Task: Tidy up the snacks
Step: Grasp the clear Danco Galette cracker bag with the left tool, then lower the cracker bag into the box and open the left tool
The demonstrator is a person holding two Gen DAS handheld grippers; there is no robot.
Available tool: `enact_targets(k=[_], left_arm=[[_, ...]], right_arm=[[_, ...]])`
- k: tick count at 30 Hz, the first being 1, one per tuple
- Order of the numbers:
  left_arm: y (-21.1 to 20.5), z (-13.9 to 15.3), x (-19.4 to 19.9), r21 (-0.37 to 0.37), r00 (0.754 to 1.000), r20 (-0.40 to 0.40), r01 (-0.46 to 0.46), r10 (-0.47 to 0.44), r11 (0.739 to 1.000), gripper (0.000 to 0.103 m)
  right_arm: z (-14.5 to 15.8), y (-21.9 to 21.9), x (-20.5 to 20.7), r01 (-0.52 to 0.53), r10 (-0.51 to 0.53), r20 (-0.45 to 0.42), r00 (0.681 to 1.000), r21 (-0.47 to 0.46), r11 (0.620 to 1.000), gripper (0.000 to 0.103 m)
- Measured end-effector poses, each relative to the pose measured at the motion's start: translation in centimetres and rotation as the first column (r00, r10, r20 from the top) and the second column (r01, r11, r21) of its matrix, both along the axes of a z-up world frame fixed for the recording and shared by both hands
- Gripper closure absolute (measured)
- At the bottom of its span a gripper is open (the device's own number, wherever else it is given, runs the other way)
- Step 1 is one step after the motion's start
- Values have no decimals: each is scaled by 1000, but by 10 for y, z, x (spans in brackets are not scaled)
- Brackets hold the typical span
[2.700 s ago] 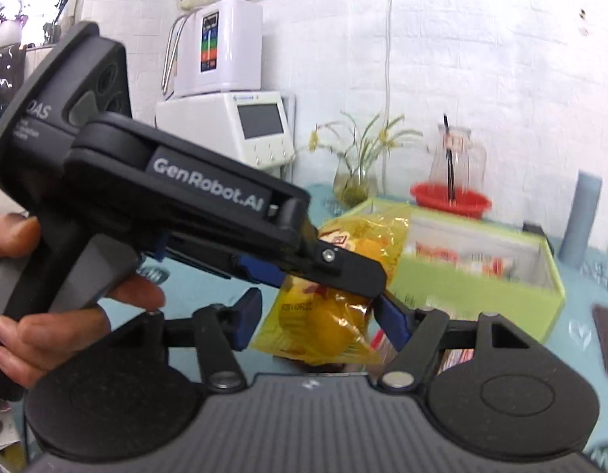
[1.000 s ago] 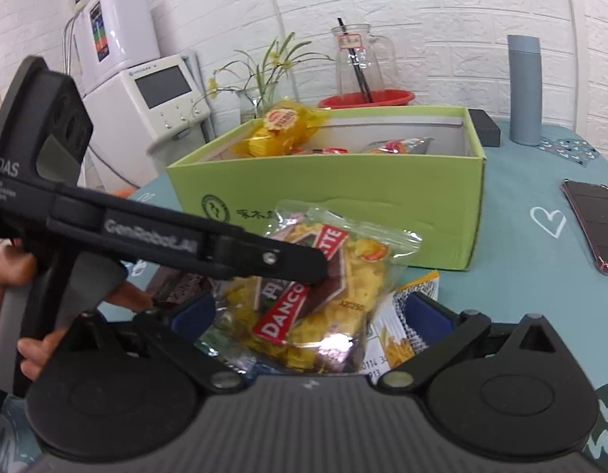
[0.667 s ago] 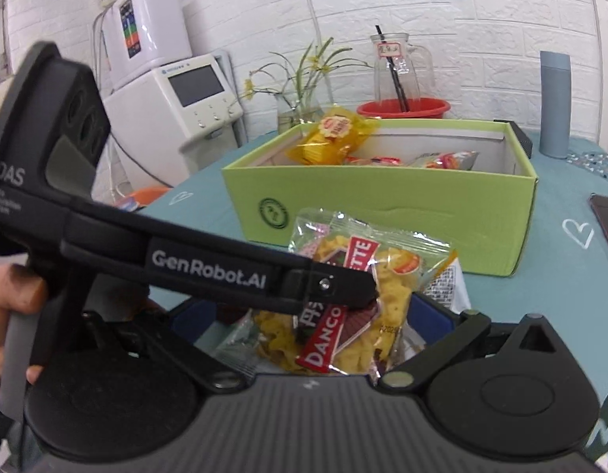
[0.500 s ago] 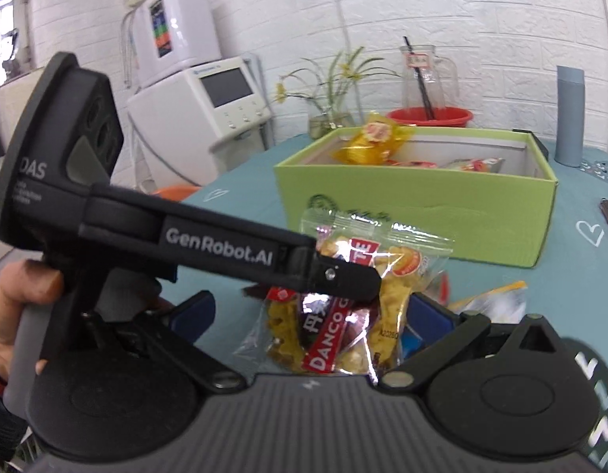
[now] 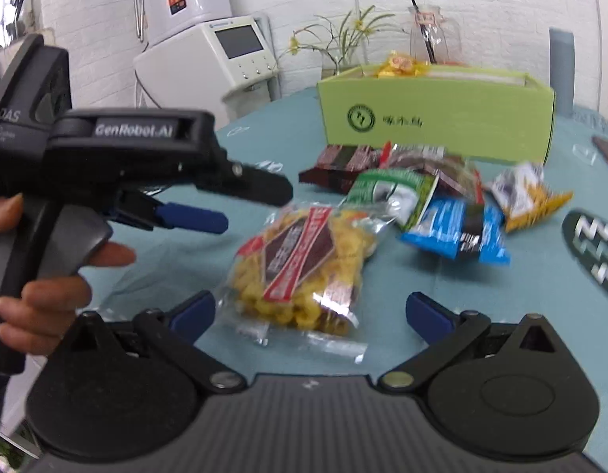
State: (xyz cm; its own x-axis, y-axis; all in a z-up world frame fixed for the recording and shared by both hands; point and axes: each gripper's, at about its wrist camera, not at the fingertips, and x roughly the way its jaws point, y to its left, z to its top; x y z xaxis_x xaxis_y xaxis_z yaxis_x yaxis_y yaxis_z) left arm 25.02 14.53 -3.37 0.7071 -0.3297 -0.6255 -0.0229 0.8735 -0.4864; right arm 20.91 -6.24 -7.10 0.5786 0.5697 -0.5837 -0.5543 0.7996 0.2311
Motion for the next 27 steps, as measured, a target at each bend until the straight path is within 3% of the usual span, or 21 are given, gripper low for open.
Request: enact_targets(k=[7,11,12,15,18,21,27], left_arm=[[-19,-6,3,45,997,2,83,-83,996,27],[-25,-12,3,91,988,11,150,-152,984,46],[-28,-12,2,125,988,17,149,-152,981,55],[-25,-7,-3,124,991,23,124,-128,985,62],[-17,11,-1,94,993,72,89,-96,992,63],[-20,34,15,115,989,121,72,-86,991,62],[-44,90,104,155,966,221,98,-131,983,61]], right_arm=[[4,29,10,-30,30,4,1000,-53,998,1],[-1,34,9,-64,65,16,998,-42,997,1],[0,34,9,-67,68,17,998,-39,997,1],[7,34,5,-58,61,51,997,-49,997,18],[23,29,8,-72,71,84,994,10,997,20],[39,30,20,-82,80,150,985,5,997,17],[85,10,101,-32,28,273,962,10,999,13]])
